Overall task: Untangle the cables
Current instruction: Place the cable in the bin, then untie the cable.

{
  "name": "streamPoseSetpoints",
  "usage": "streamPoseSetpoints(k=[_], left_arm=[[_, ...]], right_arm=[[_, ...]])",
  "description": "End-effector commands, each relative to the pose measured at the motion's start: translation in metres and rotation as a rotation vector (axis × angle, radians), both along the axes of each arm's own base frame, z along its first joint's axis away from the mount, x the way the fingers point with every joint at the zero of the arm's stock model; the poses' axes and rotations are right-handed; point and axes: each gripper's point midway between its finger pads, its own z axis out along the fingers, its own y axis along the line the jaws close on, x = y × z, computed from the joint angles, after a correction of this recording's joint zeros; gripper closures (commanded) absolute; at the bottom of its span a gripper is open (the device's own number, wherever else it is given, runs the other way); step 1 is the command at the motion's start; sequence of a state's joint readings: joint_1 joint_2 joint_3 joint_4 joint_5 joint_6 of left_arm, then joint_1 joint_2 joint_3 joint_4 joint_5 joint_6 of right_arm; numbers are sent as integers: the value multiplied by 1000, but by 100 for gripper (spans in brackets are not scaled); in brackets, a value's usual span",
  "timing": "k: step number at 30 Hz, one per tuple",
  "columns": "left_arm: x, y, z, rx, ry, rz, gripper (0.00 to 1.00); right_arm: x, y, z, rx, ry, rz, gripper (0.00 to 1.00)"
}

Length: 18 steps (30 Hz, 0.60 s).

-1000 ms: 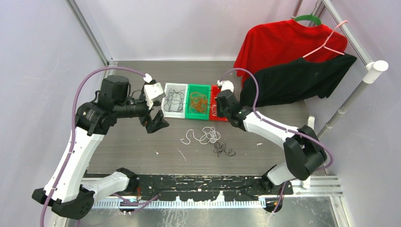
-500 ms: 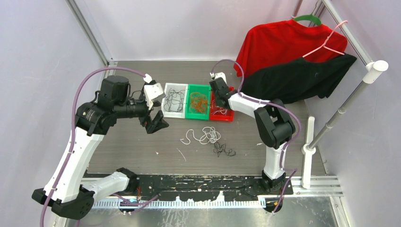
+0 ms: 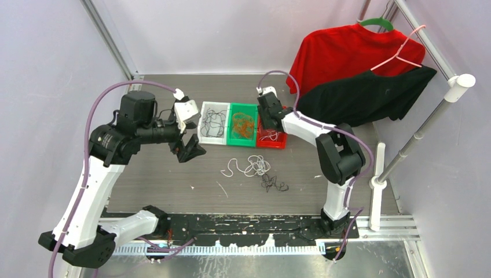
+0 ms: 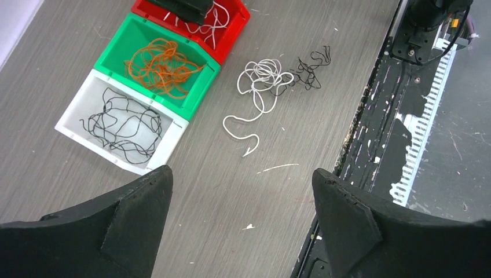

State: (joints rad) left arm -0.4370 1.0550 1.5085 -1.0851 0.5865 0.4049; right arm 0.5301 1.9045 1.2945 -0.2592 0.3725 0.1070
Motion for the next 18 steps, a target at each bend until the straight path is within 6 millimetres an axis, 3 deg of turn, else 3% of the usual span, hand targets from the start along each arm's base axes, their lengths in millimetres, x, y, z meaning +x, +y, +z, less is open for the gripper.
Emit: streamPoseSetpoints(k=[1, 11, 15, 18], left_arm=[[-5, 0, 22, -34, -52, -20, 11], [-9, 1, 24, -33, -51, -23, 11], [-8, 1, 20, -27, -39, -19, 11], [-4, 3, 9, -22, 4, 1, 9]], right_arm=[[14, 18, 104, 113, -183, 61, 46], [-1, 19, 127, 150, -168, 90, 44], [-10, 20, 156, 216, -224, 86, 43], [-36, 31, 173, 271, -265, 119, 42]])
